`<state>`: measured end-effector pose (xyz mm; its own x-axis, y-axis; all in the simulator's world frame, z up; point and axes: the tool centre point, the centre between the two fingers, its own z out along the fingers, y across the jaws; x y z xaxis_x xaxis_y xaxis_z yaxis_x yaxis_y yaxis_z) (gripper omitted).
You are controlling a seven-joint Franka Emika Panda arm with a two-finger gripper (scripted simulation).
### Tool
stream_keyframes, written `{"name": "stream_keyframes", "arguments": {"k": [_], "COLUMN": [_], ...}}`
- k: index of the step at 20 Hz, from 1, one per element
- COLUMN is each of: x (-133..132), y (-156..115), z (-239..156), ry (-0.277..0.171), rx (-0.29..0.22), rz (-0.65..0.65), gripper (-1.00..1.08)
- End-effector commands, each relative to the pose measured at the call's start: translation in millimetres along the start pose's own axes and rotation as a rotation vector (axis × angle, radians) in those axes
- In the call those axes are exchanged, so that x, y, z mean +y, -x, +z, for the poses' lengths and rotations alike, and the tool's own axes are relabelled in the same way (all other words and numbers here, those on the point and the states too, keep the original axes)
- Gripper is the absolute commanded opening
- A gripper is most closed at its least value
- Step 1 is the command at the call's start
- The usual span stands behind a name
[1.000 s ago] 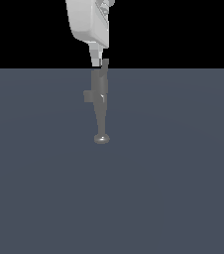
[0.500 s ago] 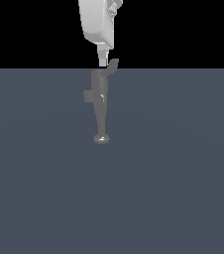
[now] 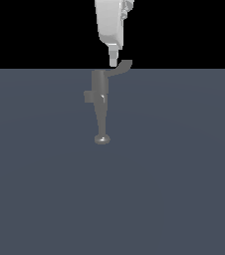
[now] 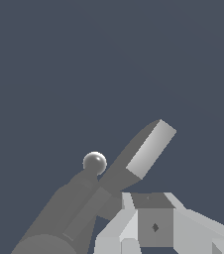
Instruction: Turn on the faucet by rotating a designated handle.
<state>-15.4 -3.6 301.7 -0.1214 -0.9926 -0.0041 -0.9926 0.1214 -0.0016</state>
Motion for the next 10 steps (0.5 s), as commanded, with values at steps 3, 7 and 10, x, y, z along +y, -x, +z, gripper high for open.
{"name": "stream_keyframes", "arguments": {"k": [3, 7, 10], "x": [-11, -18, -23], "y": [-25, -35, -42], "z": [1, 1, 1], "ry": [0.000, 0.001, 0.001], "rx": [0.003, 0.004, 0.004], "rz": [0.027, 0.031, 0.034], "gripper": [-1.00, -1.00, -1.00]}}
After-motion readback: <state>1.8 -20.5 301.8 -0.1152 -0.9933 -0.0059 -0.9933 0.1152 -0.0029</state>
